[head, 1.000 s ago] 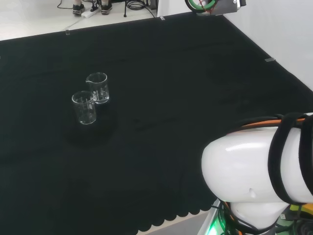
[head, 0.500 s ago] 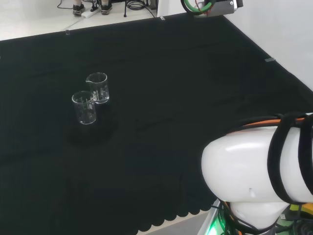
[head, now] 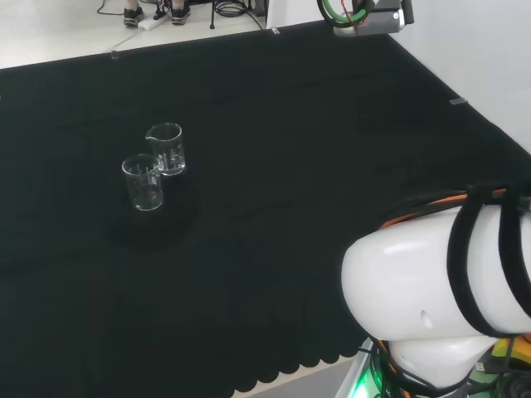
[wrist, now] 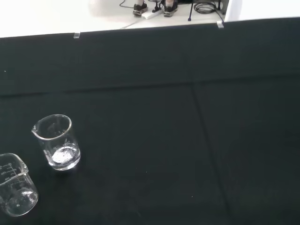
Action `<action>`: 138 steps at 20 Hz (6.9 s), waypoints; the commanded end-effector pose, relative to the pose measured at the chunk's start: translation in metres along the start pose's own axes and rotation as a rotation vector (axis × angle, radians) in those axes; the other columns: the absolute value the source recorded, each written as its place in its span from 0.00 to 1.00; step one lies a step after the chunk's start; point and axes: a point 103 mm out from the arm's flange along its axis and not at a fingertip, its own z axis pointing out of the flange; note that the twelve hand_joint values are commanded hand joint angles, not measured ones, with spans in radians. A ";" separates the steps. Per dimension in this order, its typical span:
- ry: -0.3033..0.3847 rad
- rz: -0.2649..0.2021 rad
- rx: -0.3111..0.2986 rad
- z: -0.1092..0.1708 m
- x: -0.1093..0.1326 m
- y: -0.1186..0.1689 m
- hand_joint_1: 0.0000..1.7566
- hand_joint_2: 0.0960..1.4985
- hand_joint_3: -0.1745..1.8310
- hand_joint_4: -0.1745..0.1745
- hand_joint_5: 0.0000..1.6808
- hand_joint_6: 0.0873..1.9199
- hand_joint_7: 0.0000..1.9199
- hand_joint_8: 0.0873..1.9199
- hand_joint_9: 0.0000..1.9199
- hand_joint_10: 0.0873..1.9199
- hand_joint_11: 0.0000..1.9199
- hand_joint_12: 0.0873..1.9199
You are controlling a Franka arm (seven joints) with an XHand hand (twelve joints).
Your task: Pick up the beaker on the right.
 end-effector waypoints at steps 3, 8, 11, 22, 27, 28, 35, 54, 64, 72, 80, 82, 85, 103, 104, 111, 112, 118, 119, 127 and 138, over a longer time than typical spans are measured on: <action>0.050 0.019 -0.006 0.030 0.002 0.046 0.12 0.81 0.20 0.54 0.10 0.00 0.03 0.15 0.05 0.25 0.00 0.38; 0.085 -0.027 -0.011 0.058 -0.009 0.099 0.12 0.81 0.20 0.53 0.10 0.00 0.03 0.16 0.05 0.26 0.00 0.40; 0.117 -0.056 -0.005 0.077 -0.007 0.127 0.13 0.80 0.19 0.50 0.11 0.00 0.04 0.16 0.06 0.26 0.00 0.41; 0.287 -0.189 0.033 0.155 0.025 0.186 0.24 0.71 0.17 0.46 0.14 0.00 0.08 0.19 0.11 0.28 0.00 0.48; 0.351 -0.273 0.051 0.190 0.045 0.201 0.39 0.61 0.16 0.46 0.15 0.00 0.09 0.20 0.13 0.28 0.00 0.52; 0.372 -0.283 0.058 0.197 0.047 0.204 0.41 0.59 0.18 0.46 0.15 0.00 0.09 0.21 0.13 0.28 0.00 0.52; 0.479 -0.355 0.136 0.245 0.061 0.223 0.46 0.39 0.41 0.47 0.14 0.00 0.09 0.22 0.14 0.28 0.00 0.54; 0.610 -0.468 0.247 0.322 0.089 0.235 0.47 0.35 0.44 0.47 0.14 0.00 0.09 0.23 0.14 0.28 0.00 0.56; 0.616 -0.480 0.284 0.343 0.095 0.232 0.48 0.34 0.44 0.47 0.15 0.00 0.10 0.23 0.15 0.28 0.00 0.56; 0.636 -0.492 0.284 0.357 0.105 0.237 0.48 0.34 0.44 0.48 0.15 0.00 0.10 0.23 0.15 0.28 0.00 0.56; 0.679 -0.500 0.259 0.373 0.113 0.246 0.47 0.33 0.45 0.49 0.16 0.00 0.11 0.23 0.15 0.28 0.00 0.56; 0.701 -0.506 0.239 0.374 0.114 0.249 0.48 0.33 0.45 0.49 0.17 0.00 0.11 0.23 0.16 0.28 0.00 0.57; 0.719 -0.528 0.234 0.377 0.116 0.253 0.48 0.32 0.45 0.48 0.18 0.00 0.13 0.24 0.18 0.28 0.00 0.59; 0.751 -0.583 0.239 0.393 0.138 0.262 0.50 0.31 0.45 0.49 0.21 0.00 0.15 0.24 0.20 0.27 0.00 0.60; 0.754 -0.584 0.238 0.393 0.140 0.262 0.50 0.31 0.45 0.49 0.21 0.00 0.15 0.24 0.20 0.27 0.00 0.60; 0.797 -0.586 0.190 0.398 0.145 0.263 0.51 0.30 0.45 0.49 0.24 0.00 0.16 0.25 0.20 0.27 0.00 0.61; 0.801 -0.586 0.184 0.399 0.145 0.263 0.51 0.30 0.45 0.48 0.24 0.00 0.17 0.25 0.21 0.27 0.00 0.62; 0.819 -0.587 0.177 0.401 0.151 0.266 0.52 0.30 0.45 0.48 0.26 0.00 0.19 0.25 0.23 0.27 0.00 0.64; 0.819 -0.588 0.177 0.401 0.151 0.266 0.52 0.30 0.46 0.48 0.26 0.00 0.19 0.25 0.23 0.27 0.00 0.64; 0.812 -0.582 0.181 0.405 0.156 0.266 0.53 0.30 0.46 0.47 0.27 0.00 0.20 0.25 0.24 0.26 0.00 0.65; 0.832 -0.582 0.178 0.409 0.165 0.270 0.54 0.31 0.46 0.47 0.29 0.00 0.21 0.26 0.25 0.26 0.00 0.66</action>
